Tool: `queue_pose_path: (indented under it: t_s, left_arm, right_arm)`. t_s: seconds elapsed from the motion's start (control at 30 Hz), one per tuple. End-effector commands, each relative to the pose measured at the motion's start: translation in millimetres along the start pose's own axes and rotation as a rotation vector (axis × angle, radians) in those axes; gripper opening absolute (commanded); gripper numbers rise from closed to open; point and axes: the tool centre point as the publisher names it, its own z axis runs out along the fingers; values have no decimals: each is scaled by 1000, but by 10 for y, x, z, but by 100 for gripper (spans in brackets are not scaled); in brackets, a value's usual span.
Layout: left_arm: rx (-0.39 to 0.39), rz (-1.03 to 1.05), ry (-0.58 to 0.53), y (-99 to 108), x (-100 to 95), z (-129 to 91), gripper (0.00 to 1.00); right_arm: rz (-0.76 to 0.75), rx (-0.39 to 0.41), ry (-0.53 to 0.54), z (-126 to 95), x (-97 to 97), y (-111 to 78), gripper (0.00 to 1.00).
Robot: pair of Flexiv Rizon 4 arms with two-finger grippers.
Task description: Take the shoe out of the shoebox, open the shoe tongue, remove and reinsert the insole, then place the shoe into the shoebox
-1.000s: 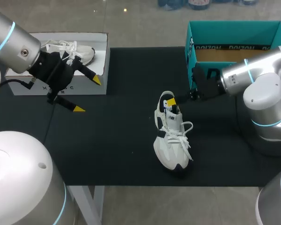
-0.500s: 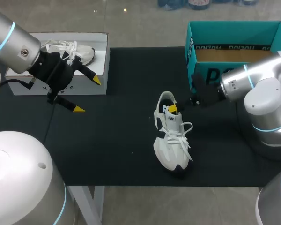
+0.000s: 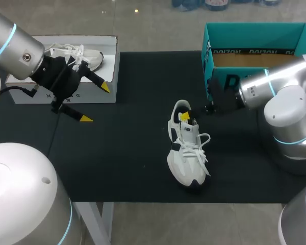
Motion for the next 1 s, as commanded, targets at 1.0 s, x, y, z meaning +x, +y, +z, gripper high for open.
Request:
queue_pose_path:
  t_s: [1.0]
  left_arm:
    - [-4, 0, 3, -6, 3, -5, 100]
  right_arm:
    - [171, 98, -478, -308, 321, 197, 100]
